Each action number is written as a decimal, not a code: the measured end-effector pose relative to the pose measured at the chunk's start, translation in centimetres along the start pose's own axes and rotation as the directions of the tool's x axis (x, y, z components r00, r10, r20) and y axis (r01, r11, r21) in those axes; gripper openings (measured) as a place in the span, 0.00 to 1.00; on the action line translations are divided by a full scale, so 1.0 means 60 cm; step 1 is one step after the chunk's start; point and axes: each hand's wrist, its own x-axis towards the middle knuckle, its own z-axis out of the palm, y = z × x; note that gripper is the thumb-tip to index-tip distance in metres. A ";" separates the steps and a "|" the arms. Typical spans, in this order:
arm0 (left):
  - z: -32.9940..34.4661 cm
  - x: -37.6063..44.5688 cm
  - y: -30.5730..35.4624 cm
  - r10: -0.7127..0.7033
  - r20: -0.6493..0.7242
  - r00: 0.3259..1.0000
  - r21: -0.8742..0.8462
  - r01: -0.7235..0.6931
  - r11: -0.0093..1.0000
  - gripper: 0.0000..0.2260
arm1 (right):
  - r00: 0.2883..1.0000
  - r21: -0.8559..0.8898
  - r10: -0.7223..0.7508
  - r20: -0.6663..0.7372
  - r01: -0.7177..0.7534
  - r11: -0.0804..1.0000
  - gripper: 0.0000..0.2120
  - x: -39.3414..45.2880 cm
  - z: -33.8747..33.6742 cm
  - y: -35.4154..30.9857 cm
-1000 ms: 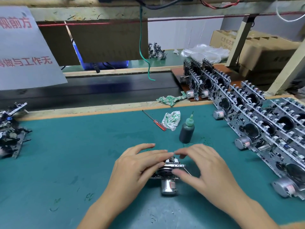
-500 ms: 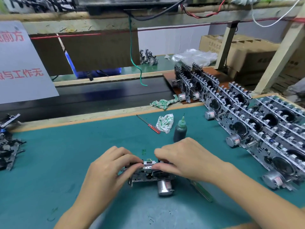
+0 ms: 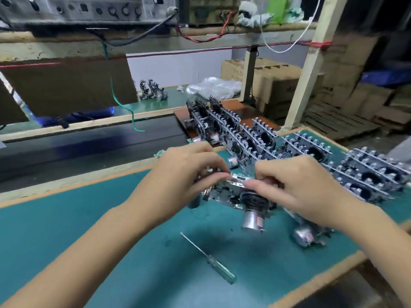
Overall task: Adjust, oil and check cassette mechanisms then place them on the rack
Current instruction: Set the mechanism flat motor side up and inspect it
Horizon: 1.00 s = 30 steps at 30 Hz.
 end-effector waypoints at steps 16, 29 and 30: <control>0.223 0.445 0.082 0.153 0.395 0.906 0.197 -0.246 0.949 0.30 | 0.876 -0.358 0.409 -0.257 -0.479 0.801 0.18 -0.038 -0.138 0.382; 0.425 0.475 0.046 0.019 0.575 0.818 0.167 -0.140 0.976 0.19 | 0.692 -0.422 0.712 0.119 -0.614 0.667 0.22 -0.086 -0.031 0.486; 0.428 0.471 0.043 0.041 0.568 0.822 0.184 -0.175 0.967 0.19 | 0.690 -0.421 0.712 0.128 -0.612 0.669 0.21 -0.091 -0.025 0.484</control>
